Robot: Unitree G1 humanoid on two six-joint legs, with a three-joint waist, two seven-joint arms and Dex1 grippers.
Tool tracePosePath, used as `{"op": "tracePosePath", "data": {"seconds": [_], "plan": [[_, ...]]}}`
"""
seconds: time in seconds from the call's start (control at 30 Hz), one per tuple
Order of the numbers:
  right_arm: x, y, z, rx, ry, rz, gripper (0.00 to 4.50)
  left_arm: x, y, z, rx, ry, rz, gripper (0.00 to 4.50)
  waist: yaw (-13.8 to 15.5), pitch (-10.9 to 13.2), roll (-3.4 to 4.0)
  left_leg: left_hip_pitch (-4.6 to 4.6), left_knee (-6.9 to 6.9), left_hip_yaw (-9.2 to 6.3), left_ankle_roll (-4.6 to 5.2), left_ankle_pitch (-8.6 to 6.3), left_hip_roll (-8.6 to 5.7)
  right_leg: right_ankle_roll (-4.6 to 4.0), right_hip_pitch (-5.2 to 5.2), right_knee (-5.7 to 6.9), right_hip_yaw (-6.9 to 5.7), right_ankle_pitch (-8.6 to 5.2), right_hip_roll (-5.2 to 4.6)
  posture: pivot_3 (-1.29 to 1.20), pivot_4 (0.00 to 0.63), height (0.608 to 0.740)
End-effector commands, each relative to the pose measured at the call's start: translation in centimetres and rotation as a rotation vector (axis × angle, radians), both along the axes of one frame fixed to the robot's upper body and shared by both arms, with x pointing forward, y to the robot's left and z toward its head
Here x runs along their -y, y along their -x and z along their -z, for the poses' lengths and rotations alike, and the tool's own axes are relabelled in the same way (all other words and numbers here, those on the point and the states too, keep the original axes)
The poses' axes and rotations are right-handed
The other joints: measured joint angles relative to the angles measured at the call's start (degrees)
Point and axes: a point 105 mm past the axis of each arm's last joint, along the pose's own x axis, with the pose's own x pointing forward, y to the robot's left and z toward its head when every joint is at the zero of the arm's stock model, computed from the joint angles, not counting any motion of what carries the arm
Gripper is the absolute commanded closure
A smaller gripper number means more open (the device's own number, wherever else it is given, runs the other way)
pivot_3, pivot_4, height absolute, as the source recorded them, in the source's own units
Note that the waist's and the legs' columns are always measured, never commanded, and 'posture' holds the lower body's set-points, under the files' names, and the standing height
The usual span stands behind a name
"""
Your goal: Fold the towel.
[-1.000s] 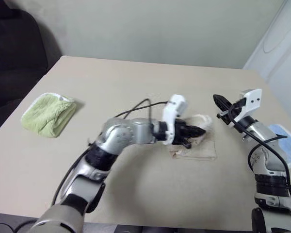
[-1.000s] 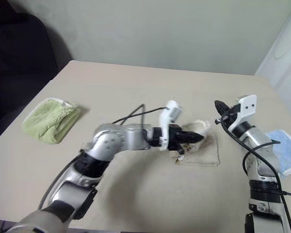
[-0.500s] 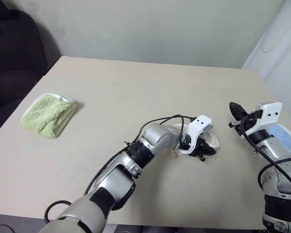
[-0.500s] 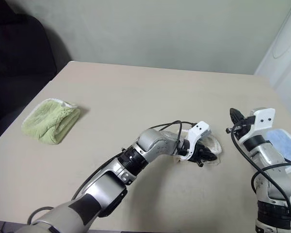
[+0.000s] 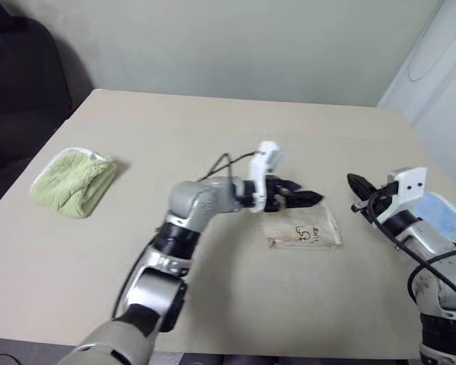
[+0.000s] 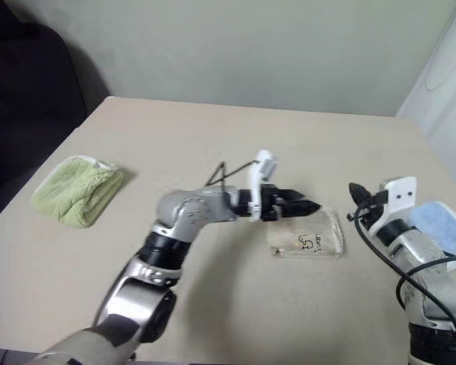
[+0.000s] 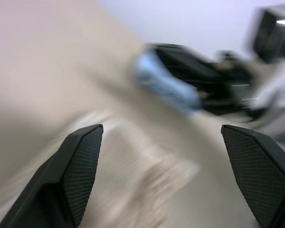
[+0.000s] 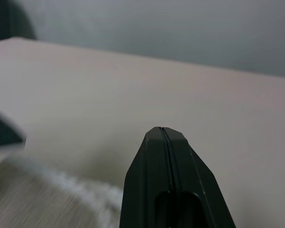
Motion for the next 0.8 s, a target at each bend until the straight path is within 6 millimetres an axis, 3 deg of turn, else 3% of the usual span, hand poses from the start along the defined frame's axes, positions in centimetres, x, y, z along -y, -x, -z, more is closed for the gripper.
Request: {"op": "tracePosePath", "data": {"seconds": [0.03, 0.17, 0.27, 0.33, 0.43, 0.6, 0.7, 0.8], "plan": [[-2.4, 1.4, -1.5, 0.026, 0.005, -0.133, 4.5, -0.8, 0.5, -1.1, 0.199, 0.006, 0.027, 1.11, 0.16, 0.0, 0.0, -0.04, 0.03, -0.01, -0.02, 0.01, -0.02, 0.0, 0.0, -0.02, 0.01, 0.0, -0.02, 0.0, 0.15, 0.74], [-3.9, 2.4, -0.4, -0.032, -0.007, -0.207, 4.5, -1.6, 1.0, 0.4, 0.295, -0.049, 0.052, 2.61, 0.61, 0.0, -0.03, -0.26, 0.15, -0.2, 0.07, -0.1, -0.12, -0.09, -0.02, -0.07, 0.0, -0.03, -0.06, 0.0, 0.15, 0.74], [-4.9, 2.7, 0.4, -0.066, -0.014, -0.238, 4.5, -0.9, 1.9, 0.7, 0.311, -0.014, 0.095, 3.73, 0.62, 0.0, -0.04, -0.46, 0.2, -0.19, 0.01, -0.12, -0.15, -0.25, -0.19, -0.07, 0.01, 0.07, -0.11, 0.0, 0.15, 0.74], [-4.8, 2.5, 2.4, -0.135, -0.017, -0.217, 4.5, 0.2, 1.7, 2.3, 0.297, -0.038, 0.091, 4.48, 0.64, -0.01, -0.04, -0.57, 0.2, -0.22, -0.06, -0.08, -0.14, -0.49, -0.29, -0.07, -0.01, 0.22, -0.12, 0.0, 0.15, 0.74], [-4.1, 2.0, 6.1, -0.237, 0.008, -0.14, 4.5, 1.8, 0.9, 5.8, 0.281, -0.15, 0.065, 4.48, 0.75, -0.06, -0.1, -0.56, 0.21, -0.26, -0.07, -0.07, -0.13, -0.49, -0.24, -0.06, -0.03, 0.23, -0.16, 0.0, 0.15, 0.74], [-3.7, 1.6, 9.6, -0.326, 0.023, -0.082, 4.5, 2.5, 0.6, 9.4, 0.274, -0.267, 0.072, 4.48, 0.49, -0.09, -0.07, -0.59, 0.16, -0.17, 0.0, -0.06, -0.04, -0.26, -0.38, -0.04, -0.05, 0.32, -0.22, 0.0, 0.15, 0.74], [-3.7, 2.1, 10.6, -0.346, 0.05, -0.082, 4.5, 2.6, 0.7, 9.5, 0.277, -0.254, 0.077, 4.48, 0.4, -0.22, -0.09, -0.45, 0.15, -0.21, 0.01, -0.05, -0.03, 0.01, -0.22, -0.05, -0.08, 0.15, -0.18, 0.0, 0.15, 0.74], [-3.0, 2.1, 9.0, -0.288, 0.041, -0.061, 4.5, 2.5, 0.5, 7.5, 0.289, -0.15, 0.045, 4.48, 0.41, -0.22, -0.11, -0.39, 0.16, -0.23, -0.04, -0.1, -0.06, 0.05, -0.11, -0.08, -0.06, 0.12, -0.19, 0.0, 0.15, 0.74]]}}
